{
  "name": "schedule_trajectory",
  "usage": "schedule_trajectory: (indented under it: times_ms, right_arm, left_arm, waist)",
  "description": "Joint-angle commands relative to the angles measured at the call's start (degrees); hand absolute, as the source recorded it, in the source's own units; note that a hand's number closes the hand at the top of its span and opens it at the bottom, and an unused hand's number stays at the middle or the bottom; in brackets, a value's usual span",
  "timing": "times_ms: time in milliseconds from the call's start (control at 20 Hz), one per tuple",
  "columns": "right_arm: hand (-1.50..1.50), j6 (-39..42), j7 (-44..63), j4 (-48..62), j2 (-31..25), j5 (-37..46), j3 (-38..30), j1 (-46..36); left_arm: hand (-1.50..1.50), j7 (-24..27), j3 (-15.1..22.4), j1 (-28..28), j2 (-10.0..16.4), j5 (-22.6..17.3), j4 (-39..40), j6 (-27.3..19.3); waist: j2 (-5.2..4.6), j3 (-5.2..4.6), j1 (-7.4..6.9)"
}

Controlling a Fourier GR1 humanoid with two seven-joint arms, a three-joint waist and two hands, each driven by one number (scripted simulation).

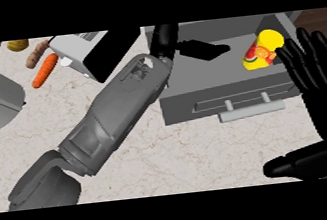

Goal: Pick up the cup, place it into the drawer and close the drawer

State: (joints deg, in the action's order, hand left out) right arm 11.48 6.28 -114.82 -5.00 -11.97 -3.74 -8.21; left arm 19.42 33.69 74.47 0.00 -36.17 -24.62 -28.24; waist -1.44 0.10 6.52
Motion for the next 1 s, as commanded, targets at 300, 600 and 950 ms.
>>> schedule_trajectory:
  times_ms: [300,600,950]
  right_arm:
    - [-1.5,2.37,2.39,-3.83,-0.07,-6.7,-0.68,3.72]
    - [1.5,6.25,0.52,-2.74,-3.72,-7.39,-3.62,5.09]
    - [1.5,9.69,2.22,-6.38,-9.5,0.09,-1.98,6.07]
  left_arm:
    - [-1.5,6.95,-2.85,0.37,0.0,-9.2,-6.63,1.46]
    - [-1.5,4.08,-8.13,-1.47,1.42,-8.4,-10.07,3.39]
    - [-1.5,1.37,-9.94,-11.41,8.94,-9.67,-23.89,2.06]
  waist:
    - [0.87,-0.05,-2.26]
    - [1.57,-0.08,-6.15]
    - [2.2,-0.13,-8.15]
